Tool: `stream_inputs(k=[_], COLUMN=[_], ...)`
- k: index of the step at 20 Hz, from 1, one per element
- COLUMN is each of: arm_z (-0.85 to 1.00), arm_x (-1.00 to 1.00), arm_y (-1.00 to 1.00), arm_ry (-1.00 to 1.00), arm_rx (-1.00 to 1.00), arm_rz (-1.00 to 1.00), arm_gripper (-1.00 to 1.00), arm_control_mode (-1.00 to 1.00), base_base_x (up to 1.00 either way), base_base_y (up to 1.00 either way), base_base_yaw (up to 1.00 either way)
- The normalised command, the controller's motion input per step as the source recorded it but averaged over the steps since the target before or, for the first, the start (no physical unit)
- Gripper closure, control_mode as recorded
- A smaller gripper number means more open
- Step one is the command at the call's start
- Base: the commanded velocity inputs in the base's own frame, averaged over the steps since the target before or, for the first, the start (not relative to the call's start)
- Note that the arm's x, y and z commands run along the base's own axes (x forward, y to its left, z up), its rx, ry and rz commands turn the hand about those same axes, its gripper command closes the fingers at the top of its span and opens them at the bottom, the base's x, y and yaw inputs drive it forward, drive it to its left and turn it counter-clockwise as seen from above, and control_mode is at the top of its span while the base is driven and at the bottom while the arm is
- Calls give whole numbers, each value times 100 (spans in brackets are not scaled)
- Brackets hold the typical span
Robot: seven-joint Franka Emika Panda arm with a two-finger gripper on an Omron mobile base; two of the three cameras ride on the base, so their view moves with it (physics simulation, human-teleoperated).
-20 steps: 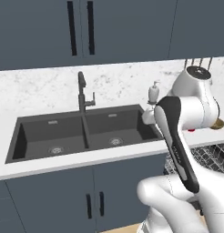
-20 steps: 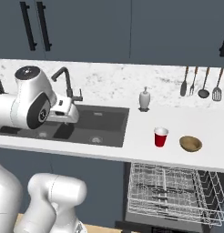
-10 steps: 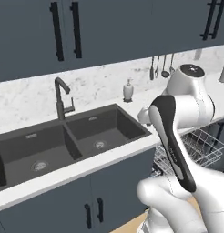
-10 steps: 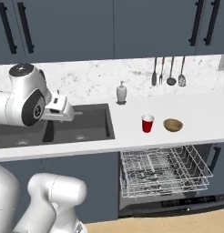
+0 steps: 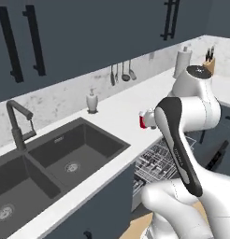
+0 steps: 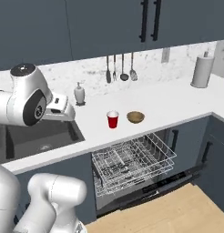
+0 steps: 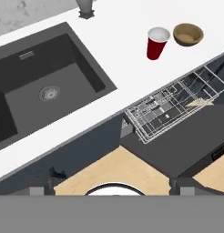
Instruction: Pick up the cup and bowl from the counter, place them in the dishwasher, and close the dishwasher door.
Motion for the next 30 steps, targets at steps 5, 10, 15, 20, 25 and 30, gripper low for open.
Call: stream_inputs(k=[5, 10, 15, 20, 25, 30], arm_z=[0, 0, 0, 0, 0, 0], arm_x=[0, 0, 0, 0, 0, 0], arm_y=[0, 0, 0, 0, 0, 0], arm_ry=[0, 0, 0, 0, 0, 0], arm_rx=[0, 0, 0, 0, 0, 0], arm_rz=[0, 0, 0, 0, 0, 0], arm_gripper=[-100, -100, -100, -100, -100, -100], arm_control_mode=[100, 100, 100, 100, 100, 100], base_base_x=[51, 78, 64, 80, 76, 51], base_base_y=[20, 6, 0, -14, -13, 0], base_base_yaw=[-43, -23, -12, -15, -14, -39])
